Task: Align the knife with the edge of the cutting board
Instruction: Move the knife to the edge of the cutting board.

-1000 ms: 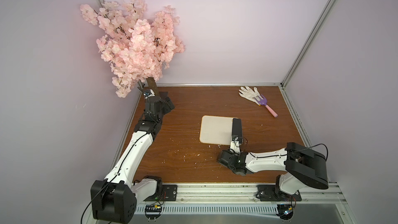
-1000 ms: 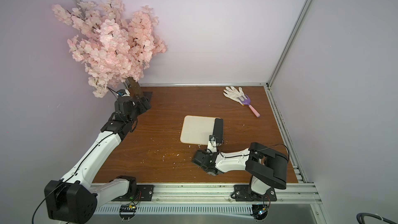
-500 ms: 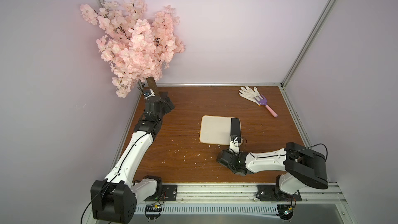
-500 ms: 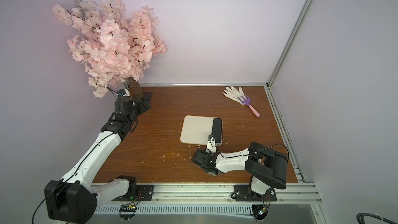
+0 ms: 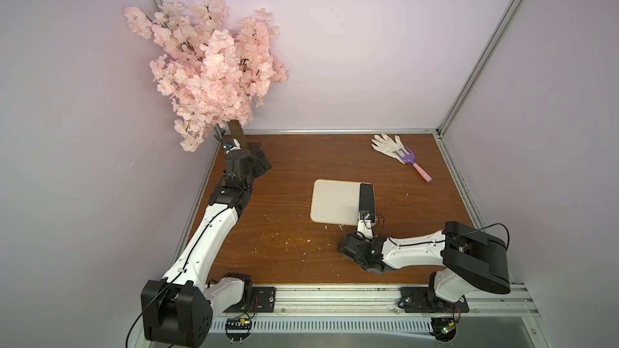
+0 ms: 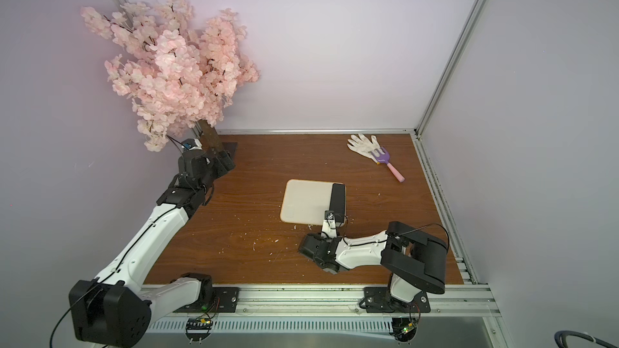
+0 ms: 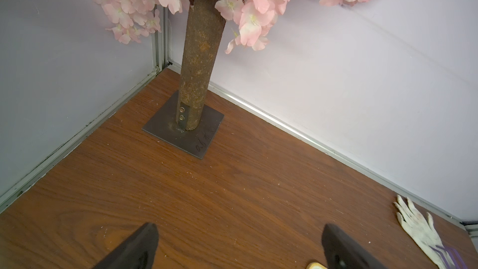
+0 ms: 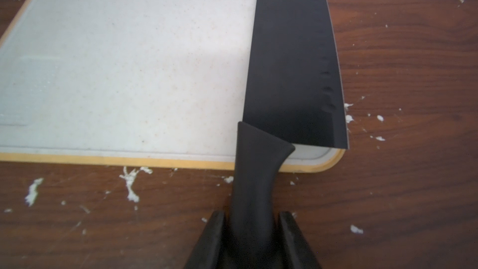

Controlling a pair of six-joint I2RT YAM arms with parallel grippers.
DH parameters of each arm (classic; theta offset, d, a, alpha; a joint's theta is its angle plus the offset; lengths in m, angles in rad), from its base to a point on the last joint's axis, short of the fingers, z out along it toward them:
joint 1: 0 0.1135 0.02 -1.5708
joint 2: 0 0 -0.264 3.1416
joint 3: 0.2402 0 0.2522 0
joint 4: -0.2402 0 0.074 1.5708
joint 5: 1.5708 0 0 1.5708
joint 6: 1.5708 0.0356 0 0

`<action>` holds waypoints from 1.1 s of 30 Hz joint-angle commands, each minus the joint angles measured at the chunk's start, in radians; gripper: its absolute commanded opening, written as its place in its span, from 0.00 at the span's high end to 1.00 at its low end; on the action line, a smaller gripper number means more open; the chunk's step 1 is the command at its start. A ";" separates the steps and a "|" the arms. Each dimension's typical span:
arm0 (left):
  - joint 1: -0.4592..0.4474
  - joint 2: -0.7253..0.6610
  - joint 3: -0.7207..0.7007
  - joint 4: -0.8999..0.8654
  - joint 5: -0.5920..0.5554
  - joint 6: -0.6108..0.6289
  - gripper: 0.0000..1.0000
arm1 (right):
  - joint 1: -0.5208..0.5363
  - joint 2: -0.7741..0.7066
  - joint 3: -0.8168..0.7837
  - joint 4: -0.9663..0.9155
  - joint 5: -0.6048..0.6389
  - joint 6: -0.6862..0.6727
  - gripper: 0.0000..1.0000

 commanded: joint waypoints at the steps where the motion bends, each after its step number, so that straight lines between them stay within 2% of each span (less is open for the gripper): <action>1: 0.009 0.003 -0.005 -0.021 -0.013 0.012 0.00 | 0.001 -0.024 -0.006 -0.003 0.039 0.000 0.87; 13: 0.009 0.004 -0.006 -0.021 -0.015 0.012 0.00 | 0.002 -0.018 -0.004 0.002 0.037 -0.003 0.85; 20: 0.009 0.004 -0.006 -0.021 -0.017 0.012 0.00 | 0.001 -0.019 -0.006 0.001 0.037 0.000 0.75; 33: 0.009 0.004 -0.007 -0.021 -0.017 0.013 0.00 | 0.002 -0.022 -0.012 -0.002 0.039 0.002 0.66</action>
